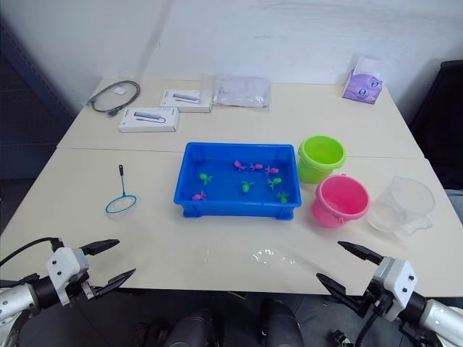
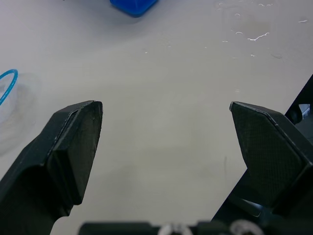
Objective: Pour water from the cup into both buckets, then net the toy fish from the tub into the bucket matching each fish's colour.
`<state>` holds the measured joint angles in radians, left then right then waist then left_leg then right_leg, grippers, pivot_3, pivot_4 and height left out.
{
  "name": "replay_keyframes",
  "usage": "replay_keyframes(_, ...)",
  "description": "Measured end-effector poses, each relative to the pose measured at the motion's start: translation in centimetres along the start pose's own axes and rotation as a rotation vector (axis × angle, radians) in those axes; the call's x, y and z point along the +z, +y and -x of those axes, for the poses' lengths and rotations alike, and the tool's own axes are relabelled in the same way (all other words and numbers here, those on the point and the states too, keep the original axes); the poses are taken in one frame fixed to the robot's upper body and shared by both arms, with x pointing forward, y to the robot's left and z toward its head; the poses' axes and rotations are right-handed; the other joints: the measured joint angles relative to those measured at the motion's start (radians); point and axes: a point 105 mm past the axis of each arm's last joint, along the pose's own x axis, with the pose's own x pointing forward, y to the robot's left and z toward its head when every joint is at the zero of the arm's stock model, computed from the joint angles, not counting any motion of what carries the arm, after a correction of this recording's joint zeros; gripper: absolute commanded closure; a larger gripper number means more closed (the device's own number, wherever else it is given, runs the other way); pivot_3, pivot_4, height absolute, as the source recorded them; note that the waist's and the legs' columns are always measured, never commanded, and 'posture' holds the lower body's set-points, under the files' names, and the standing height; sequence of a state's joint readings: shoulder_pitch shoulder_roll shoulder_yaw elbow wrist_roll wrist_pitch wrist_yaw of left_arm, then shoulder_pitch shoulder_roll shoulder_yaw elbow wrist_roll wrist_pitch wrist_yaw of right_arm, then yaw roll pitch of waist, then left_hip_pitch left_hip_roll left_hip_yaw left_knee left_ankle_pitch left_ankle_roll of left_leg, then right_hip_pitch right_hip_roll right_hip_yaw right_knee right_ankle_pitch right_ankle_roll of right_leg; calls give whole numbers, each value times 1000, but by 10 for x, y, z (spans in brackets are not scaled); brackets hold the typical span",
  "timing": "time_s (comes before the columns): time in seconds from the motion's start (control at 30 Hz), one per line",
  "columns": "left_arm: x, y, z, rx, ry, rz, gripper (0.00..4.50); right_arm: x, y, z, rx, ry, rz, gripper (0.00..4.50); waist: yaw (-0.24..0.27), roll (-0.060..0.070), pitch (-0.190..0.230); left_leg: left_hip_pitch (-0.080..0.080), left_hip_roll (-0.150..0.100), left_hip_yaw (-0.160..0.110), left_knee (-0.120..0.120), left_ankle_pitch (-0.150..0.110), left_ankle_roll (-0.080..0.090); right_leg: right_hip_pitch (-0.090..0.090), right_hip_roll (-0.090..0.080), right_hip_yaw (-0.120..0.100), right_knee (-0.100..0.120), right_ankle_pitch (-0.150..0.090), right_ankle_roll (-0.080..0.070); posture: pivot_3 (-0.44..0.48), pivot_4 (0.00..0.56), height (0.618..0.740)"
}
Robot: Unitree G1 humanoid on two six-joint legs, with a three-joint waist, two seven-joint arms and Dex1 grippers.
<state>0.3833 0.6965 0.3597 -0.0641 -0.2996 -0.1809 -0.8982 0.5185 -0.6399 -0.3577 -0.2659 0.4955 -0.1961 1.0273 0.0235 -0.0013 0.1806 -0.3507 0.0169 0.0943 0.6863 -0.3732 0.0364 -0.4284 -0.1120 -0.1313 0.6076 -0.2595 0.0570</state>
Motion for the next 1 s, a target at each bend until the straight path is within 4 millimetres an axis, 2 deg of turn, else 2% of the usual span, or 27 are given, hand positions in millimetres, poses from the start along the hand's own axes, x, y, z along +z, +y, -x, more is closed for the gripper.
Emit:
replay_keyframes(0.07,2,-1,-1,-9,-6,19,26,0,0,0,-14,-6,-8,0,0,0,0,0,0,0,0,0,0,0,0,0,0,0,0,0,150,740)
replay_keyframes(0.1,10,-3,-5,-38,-31,55,26,0,-2,0,-62,-29,-35,0,0,-1,0,0,0,-1,0,0,0,0,0,0,0,0,0,0,150,740)
replay_keyframes(0.23,63,-21,-33,-200,-204,95,26,5,-7,1,-245,-117,-127,0,8,5,-1,0,-1,0,0,4,-7,1,-2,1,0,0,1,0,150,740)
replay_keyframes(0.4,91,-34,-59,-309,-277,100,26,1,-27,49,-624,-110,-161,0,1,8,-3,0,-1,0,-1,5,-8,0,-1,1,1,0,1,0,150,740)
replay_keyframes(0.57,112,-40,-75,-390,-326,103,26,-18,-34,72,-907,-46,-193,0,-12,8,-3,2,-1,2,-2,6,-9,0,0,3,4,0,0,0,150,740)
replay_keyframes(0.63,119,-42,-79,-431,-331,104,26,-28,-39,71,-977,-7,-221,0,-16,8,-3,2,-1,2,-2,6,-9,0,0,4,4,0,0,0,150,740)
replay_keyframes(0.7,128,-47,-82,-479,-337,86,26,-29,-43,59,-972,-16,-231,0,-24,8,-3,3,-1,2,-2,6,-10,0,0,4,5,0,0,0,150,740)
replay_keyframes(0.8,145,-47,-89,-529,-368,46,26,-31,-65,42,-989,-31,-242,0,-26,8,-3,3,-2,3,-2,7,-10,1,1,4,5,0,0,0,150,740)
replay_keyframes(0.9,156,-45,-93,-540,-396,13,26,-41,-87,41,-1054,13,-257,0,-25,9,-3,3,-2,3,-2,8,-11,0,2,4,5,0,0,0,150,740)
replay_keyframes(1.0,156,-42,-97,-536,-405,28,26,-53,-105,48,-1144,45,-299,0,-23,9,-3,3,-2,3,-2,9,-11,0,3,4,5,0,0,0,150,740)
